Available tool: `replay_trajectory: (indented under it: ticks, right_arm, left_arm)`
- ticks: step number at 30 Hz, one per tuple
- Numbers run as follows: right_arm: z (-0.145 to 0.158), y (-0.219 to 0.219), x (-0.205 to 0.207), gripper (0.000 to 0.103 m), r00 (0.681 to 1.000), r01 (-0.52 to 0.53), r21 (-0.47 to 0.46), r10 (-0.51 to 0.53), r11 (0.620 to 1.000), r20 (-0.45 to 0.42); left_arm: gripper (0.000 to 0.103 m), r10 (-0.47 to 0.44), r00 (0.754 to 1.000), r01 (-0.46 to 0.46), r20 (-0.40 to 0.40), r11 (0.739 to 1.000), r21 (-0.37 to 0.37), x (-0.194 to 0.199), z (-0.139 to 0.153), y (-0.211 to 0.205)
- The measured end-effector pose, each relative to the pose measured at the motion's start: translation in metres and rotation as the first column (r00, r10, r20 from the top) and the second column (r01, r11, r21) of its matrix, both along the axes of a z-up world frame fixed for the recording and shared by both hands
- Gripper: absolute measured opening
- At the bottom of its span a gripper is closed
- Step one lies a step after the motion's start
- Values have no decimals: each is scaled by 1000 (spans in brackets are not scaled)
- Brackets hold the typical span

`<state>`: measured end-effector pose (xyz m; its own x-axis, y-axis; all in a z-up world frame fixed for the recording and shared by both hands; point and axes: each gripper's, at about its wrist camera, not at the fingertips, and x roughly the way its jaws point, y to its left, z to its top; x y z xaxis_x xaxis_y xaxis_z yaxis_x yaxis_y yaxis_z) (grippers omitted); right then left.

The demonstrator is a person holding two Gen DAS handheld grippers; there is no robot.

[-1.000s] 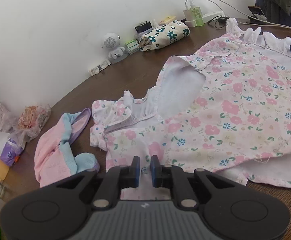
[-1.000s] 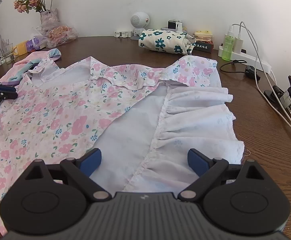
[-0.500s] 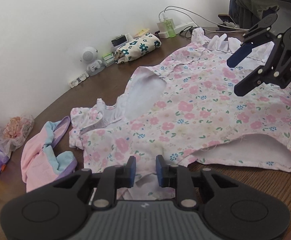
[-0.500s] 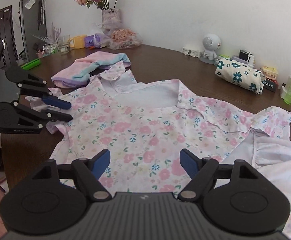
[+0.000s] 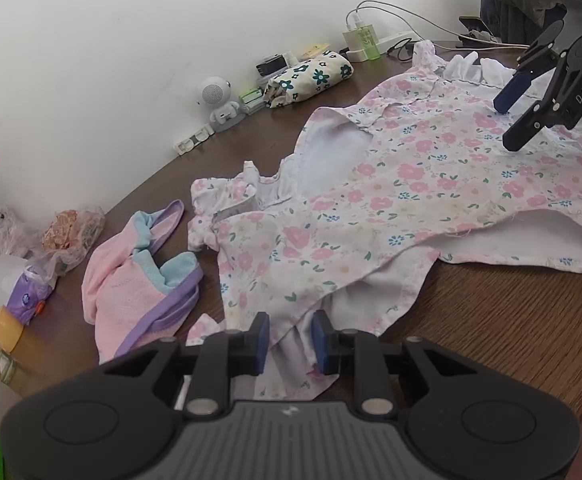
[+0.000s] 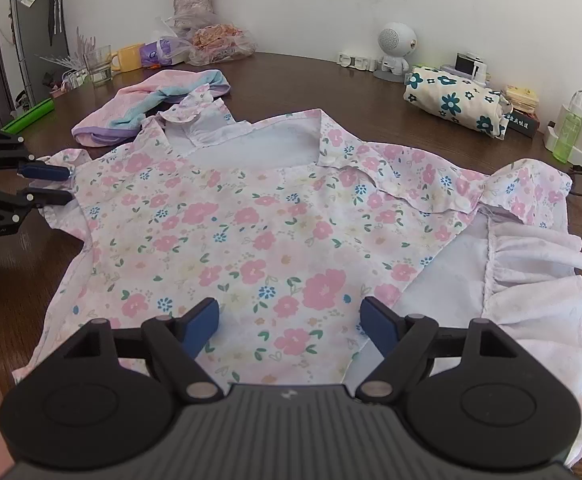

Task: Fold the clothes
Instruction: 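Move both grippers over the dress toward its ruffled collar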

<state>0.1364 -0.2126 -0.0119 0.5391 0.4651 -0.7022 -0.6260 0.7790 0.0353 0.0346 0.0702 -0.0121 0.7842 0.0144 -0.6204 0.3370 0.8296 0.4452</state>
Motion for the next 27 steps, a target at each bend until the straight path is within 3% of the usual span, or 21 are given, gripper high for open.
replay_trajectory:
  ticks: [4, 9, 11, 14, 18, 22, 27]
  right_arm:
    - [14, 1, 6, 76, 999, 37, 97, -40, 995, 30]
    - [-1, 18, 18, 70, 1000, 21, -13, -21, 1000, 15]
    - [10, 8, 18, 68, 1000, 23, 33, -23, 999, -7]
    - [49, -17, 14, 68, 994, 43, 64, -48, 997, 94]
    - [83, -36, 39, 71, 974, 114, -86, -94, 990, 208]
    - [87, -52, 93, 71, 974, 158, -163, -126, 974, 186]
    - [77, -72, 157, 73, 974, 214, -171, -198, 962, 111]
  left_arm:
    - [22, 15, 1000, -15, 2, 1000, 4, 1, 0, 1]
    - [29, 11, 1000, -11, 8, 1000, 17, 0, 7, -6]
    - [31, -10, 999, 10, 35, 1000, -9, 0, 25, -8]
    - [43, -46, 993, 49, 110, 999, -19, 10, 57, -17]
    - [55, -158, 965, 136, 211, 984, 115, 61, 80, -56]
    - [57, -229, 967, 216, 110, 969, 116, 140, 76, -91]
    - [54, -314, 946, 325, -83, 921, 216, 219, 37, -119]
